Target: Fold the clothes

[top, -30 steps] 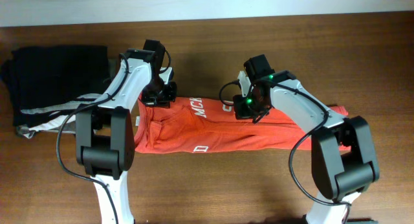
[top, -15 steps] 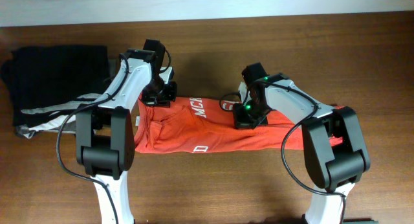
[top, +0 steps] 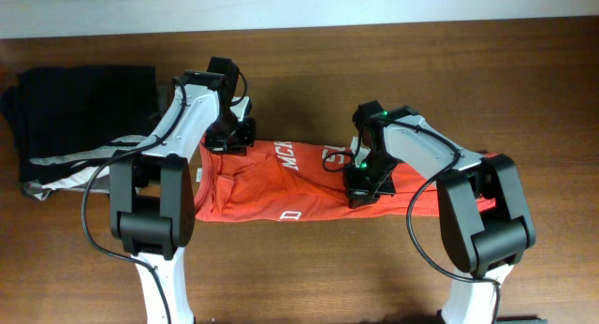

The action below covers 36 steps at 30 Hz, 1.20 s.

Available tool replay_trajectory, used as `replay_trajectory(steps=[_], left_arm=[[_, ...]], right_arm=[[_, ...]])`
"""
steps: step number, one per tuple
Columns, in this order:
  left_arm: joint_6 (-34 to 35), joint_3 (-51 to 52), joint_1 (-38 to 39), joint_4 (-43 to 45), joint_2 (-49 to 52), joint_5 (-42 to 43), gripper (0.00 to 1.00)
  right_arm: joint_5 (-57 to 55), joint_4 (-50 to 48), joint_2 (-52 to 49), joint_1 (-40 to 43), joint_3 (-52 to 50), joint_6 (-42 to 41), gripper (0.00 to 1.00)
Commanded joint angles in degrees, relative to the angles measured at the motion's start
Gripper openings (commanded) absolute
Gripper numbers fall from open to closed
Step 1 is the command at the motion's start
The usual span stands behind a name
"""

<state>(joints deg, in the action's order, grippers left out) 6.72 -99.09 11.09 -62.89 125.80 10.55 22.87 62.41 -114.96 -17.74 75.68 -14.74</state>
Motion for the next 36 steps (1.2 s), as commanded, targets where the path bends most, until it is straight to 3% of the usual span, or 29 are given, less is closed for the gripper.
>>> replay_trajectory(steps=[1, 10, 23, 36], left_arm=[[0.11, 0.61, -0.26, 0.11, -0.5, 0.63, 0.04], [0.11, 0.61, -0.26, 0.13, -0.5, 0.63, 0.04], [0.11, 0.59, -0.26, 0.15, -0.5, 0.63, 0.04], [0.11, 0.59, -0.26, 1.62, -0.5, 0.63, 0.04]], right_arm=[[0.48, 0.5, 1.16, -0.55, 0.33, 2.43, 0.04], [0.48, -1.42, 8.79, -2.54, 5.11, 0.85, 0.04], [-0.81, -18.01, 0.96, -12.7, 4.24, -6.03, 0.04], [-7.93, -22.23, -0.98, -13.2, 4.83, -8.48, 0.04]])
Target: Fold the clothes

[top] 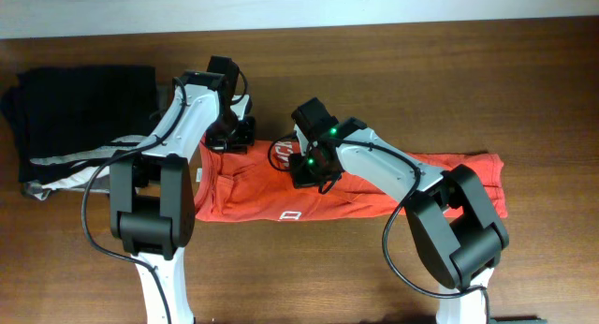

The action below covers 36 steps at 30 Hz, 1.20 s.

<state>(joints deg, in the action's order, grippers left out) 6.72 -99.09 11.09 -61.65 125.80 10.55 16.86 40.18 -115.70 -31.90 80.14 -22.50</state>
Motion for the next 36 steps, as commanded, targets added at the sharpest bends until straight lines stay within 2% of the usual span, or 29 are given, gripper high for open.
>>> replay_trajectory(steps=[1, 9, 25, 31, 36], left_arm=[[0.11, 0.59, -0.28, 0.63, -0.5, 0.63, 0.04], [0.11, 0.57, -0.26, 0.98, -0.5, 0.63, 0.04], [0.11, 0.57, -0.26, 0.98, -0.5, 0.63, 0.05], [0.11, 0.57, -0.26, 0.98, -0.5, 0.63, 0.05], [0.11, 0.57, -0.26, 0.96, -0.5, 0.63, 0.05]], right_arm=[[-1.6, 0.35, -0.13, 1.46, 0.85, -0.72, 0.04], [-0.63, 2.84, 0.13, 4.96, 2.03, -0.72, 0.04], [-2.01, -2.03, 0.02, -0.33, -4.15, -0.76, 0.04], [6.36, 1.38, 0.04, -2.29, -4.22, -0.76, 0.04], [4.98, 5.6, 0.04, -3.76, -4.24, -0.72, 0.04]])
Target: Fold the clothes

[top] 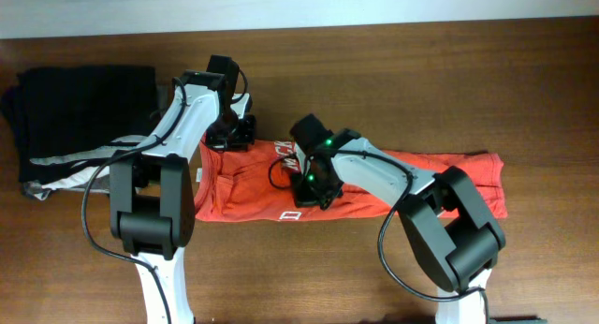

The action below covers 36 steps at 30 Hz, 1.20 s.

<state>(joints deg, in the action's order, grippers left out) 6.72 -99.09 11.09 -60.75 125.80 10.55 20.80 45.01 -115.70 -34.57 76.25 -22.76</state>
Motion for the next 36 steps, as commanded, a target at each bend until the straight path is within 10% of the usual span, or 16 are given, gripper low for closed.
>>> replay_trajectory(steps=[1, 17, 22, 36], left_arm=[[0.11, 0.59, -0.26, 0.07, -0.5, 0.63, 0.05], [0.11, 0.57, -0.28, -0.33, -0.57, 0.63, 0.15], [0.15, 0.57, -0.26, -0.57, -0.57, 0.68, 0.31], [0.11, -3.3, -0.26, -1.9, -2.03, 0.66, 0.46]], right_arm=[[1.09, 1.14, 0.04, -1.25, -0.35, -0.46, 0.04], [-18.4, 27.58, 16.9, 17.57, 9.29, 3.45, 0.16], [-26.67, 31.87, 17.07, 30.32, 8.87, 3.48, 0.61], [-21.53, 27.19, 7.08, 56.65, 7.91, 15.52, 0.42]])
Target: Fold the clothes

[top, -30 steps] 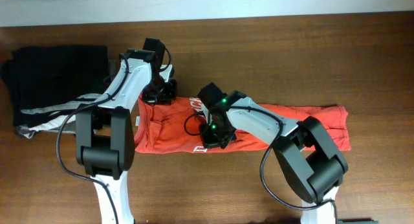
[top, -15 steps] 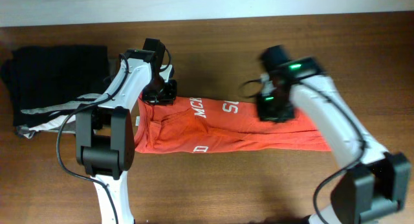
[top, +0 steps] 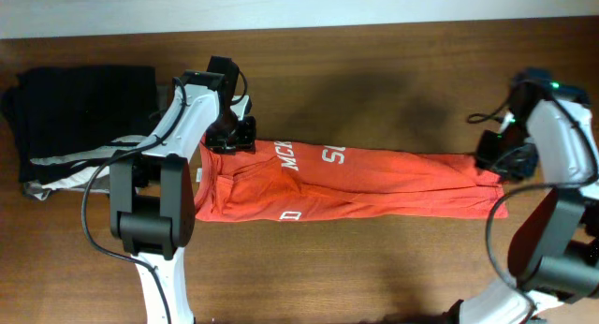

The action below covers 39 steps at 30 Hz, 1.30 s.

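Note:
An orange shirt (top: 374, 182) with white lettering lies as a long flat band across the middle of the table. My left gripper (top: 230, 137) sits down on its far left corner and seems shut on the cloth there, though the wrist hides its fingers. My right gripper (top: 496, 161) is at the shirt's right end, over its far corner. Whether its fingers are open or shut does not show from above.
A pile of black clothes (top: 84, 113) lies at the far left, with a pale garment edge (top: 56, 174) under it. Both arm bases stand at the table's near edge. Bare brown table (top: 374, 81) lies beyond the shirt.
My right gripper was on the shirt's middle, near the lettering. It is now at the shirt's right end. The lettering is uncovered. The left gripper has not moved.
The left gripper stayed on the shirt's far left corner throughout. The right gripper was first on the shirt right of centre, then left of centre by the lettering, then slightly nearer the front there. Now it is at the right end, and the shirt lies flat.

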Available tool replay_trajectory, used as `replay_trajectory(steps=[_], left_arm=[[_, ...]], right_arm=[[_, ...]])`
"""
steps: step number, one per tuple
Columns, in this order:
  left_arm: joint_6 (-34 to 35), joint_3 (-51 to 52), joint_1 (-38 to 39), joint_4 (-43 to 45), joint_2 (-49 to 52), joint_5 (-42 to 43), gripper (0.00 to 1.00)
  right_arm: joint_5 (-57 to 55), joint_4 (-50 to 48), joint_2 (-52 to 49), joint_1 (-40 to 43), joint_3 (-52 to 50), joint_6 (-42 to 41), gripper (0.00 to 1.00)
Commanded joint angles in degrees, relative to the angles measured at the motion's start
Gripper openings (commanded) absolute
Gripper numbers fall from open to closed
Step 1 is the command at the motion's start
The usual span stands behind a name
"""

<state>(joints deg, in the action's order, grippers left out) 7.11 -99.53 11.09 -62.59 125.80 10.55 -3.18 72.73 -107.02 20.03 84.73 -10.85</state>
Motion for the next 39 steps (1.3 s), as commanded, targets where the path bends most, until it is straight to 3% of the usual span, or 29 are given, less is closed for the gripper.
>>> replay_trajectory(steps=[1, 7, 13, 22, 27, 35, 39], left_arm=[[-0.26, -4.02, -0.26, -0.28, -2.95, 0.66, 0.46], [1.44, -8.44, -0.26, -2.21, -10.6, 0.59, 0.47], [6.88, -8.44, -0.26, -5.81, -18.1, -2.73, 0.5], [8.55, -8.17, -0.26, -16.61, -19.78, -6.08, 0.52], [8.52, -8.15, -0.26, -19.87, -19.78, -6.12, 0.52], [8.52, -8.15, -0.26, -20.63, -19.78, -6.12, 0.52], [8.52, -8.15, -0.26, -20.61, -19.78, -6.1, 0.52]], right_arm=[[2.75, -1.16, -2.34, 3.04, -0.57, 3.58, 0.42], [2.73, -2.8, -4.7, 5.57, -0.83, 4.68, 0.47], [2.54, -11.45, -5.11, 6.71, -6.32, 4.66, 0.49], [2.71, -20.37, -5.11, 11.45, -13.27, 4.72, 0.5], [13.62, -24.2, -5.16, 13.51, -15.56, 10.78, 0.58], [16.55, -26.1, -6.71, 13.31, -16.04, 14.14, 0.58], [16.94, -26.03, -6.82, 13.31, -16.04, 14.99, 0.49]])
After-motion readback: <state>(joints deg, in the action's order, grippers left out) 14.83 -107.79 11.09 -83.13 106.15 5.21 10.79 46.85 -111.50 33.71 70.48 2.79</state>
